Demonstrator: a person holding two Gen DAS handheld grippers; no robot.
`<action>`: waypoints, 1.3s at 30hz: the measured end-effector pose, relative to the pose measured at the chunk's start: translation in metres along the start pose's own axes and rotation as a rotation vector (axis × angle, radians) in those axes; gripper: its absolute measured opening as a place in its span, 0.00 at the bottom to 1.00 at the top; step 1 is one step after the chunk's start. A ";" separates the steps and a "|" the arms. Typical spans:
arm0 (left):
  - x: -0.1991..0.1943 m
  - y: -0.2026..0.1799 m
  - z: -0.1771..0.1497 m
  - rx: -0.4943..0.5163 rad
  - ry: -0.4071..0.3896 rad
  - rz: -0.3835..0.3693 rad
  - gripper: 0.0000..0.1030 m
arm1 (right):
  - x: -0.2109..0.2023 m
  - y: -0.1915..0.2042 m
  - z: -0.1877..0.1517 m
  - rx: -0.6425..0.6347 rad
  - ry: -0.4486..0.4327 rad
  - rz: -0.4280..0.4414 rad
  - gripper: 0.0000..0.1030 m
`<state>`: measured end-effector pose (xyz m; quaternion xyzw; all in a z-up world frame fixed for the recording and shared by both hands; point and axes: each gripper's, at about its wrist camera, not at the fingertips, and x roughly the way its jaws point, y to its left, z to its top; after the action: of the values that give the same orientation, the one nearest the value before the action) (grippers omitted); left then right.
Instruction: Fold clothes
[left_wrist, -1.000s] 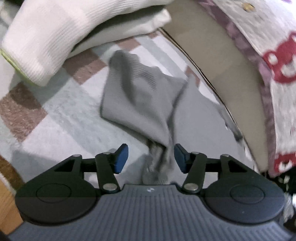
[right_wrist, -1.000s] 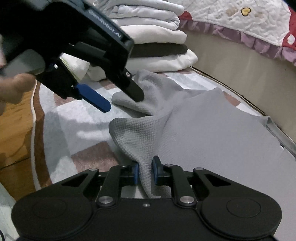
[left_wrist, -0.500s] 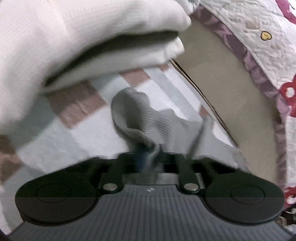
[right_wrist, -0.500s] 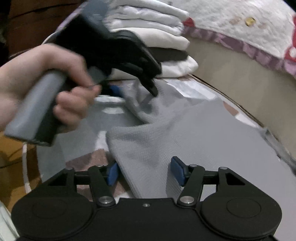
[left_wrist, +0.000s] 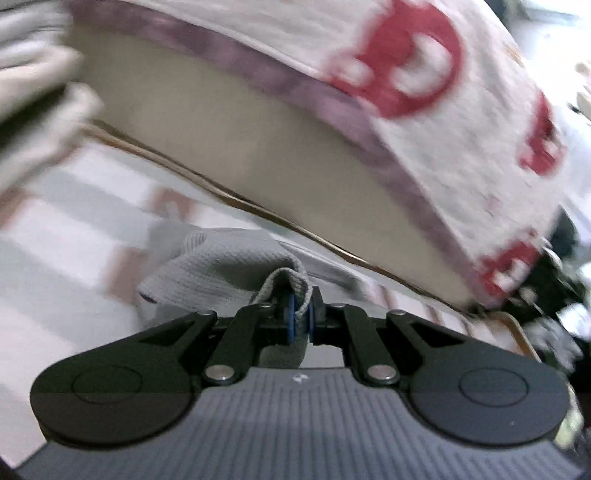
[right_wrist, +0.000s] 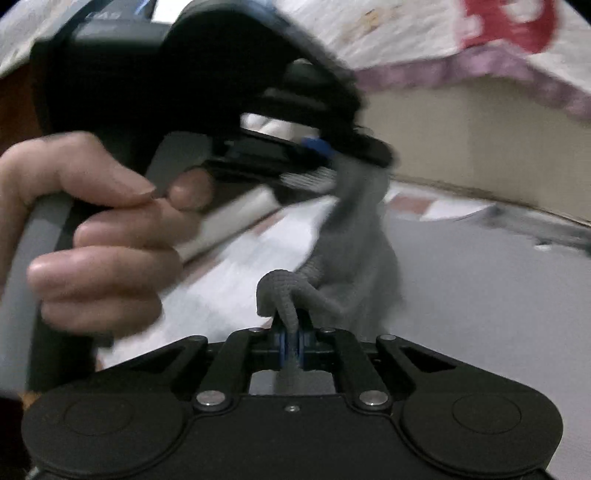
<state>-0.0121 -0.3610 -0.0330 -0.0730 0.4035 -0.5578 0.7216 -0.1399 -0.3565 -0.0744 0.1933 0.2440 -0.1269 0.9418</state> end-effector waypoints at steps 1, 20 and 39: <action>0.013 -0.015 -0.004 0.030 0.034 -0.018 0.06 | -0.010 -0.011 0.000 0.045 -0.030 -0.021 0.07; -0.010 0.008 -0.073 0.331 0.227 0.125 0.46 | -0.058 -0.100 -0.060 0.438 0.029 -0.121 0.45; -0.020 -0.015 -0.134 0.653 0.310 0.103 0.05 | -0.080 -0.138 -0.062 0.906 0.000 0.110 0.10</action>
<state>-0.1128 -0.3029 -0.1038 0.2671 0.3116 -0.6245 0.6645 -0.2792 -0.4420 -0.1260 0.5985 0.1530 -0.1705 0.7676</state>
